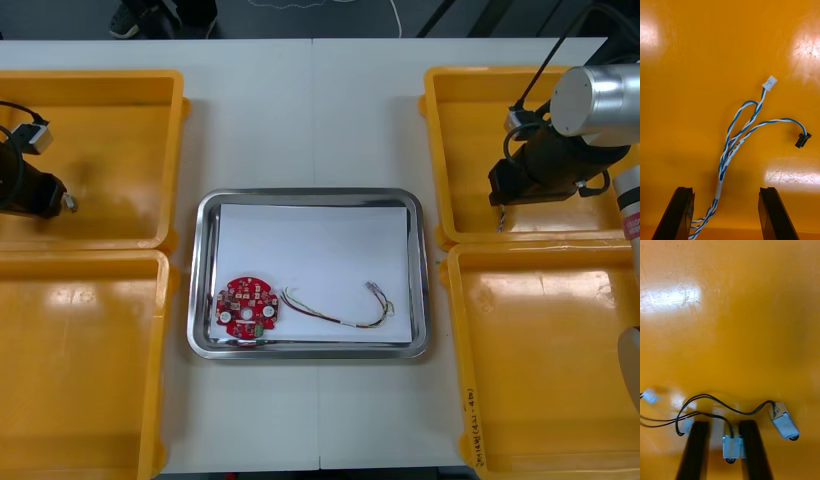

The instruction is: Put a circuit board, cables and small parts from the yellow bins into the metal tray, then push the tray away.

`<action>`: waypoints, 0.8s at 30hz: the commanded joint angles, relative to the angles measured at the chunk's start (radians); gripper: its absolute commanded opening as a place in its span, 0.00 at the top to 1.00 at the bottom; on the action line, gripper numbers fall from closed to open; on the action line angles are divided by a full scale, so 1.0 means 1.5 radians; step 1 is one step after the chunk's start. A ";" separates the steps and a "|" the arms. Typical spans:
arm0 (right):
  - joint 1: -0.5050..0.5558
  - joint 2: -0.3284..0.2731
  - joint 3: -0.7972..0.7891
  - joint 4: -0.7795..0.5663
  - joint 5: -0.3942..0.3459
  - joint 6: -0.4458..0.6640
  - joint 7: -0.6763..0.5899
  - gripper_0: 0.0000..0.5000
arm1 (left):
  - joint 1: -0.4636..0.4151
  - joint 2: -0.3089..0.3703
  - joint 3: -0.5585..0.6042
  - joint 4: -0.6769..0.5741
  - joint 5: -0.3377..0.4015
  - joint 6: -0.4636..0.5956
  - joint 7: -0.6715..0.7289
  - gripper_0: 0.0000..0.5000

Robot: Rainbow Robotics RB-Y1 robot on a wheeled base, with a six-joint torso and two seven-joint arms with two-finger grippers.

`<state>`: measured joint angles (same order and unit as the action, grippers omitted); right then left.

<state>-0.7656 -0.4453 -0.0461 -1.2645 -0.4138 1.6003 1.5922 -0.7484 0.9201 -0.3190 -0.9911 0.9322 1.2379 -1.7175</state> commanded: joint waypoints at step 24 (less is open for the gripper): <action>0.034 0.012 0.027 -0.007 -0.008 -0.041 -0.047 0.00 | -0.095 0.040 0.092 -0.056 0.006 0.244 0.026 1.00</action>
<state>-0.7236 -0.4391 -0.0210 -1.2645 -0.4194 1.5497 1.5572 -0.8106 0.9250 -0.2232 -1.0404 0.9295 1.5554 -1.7172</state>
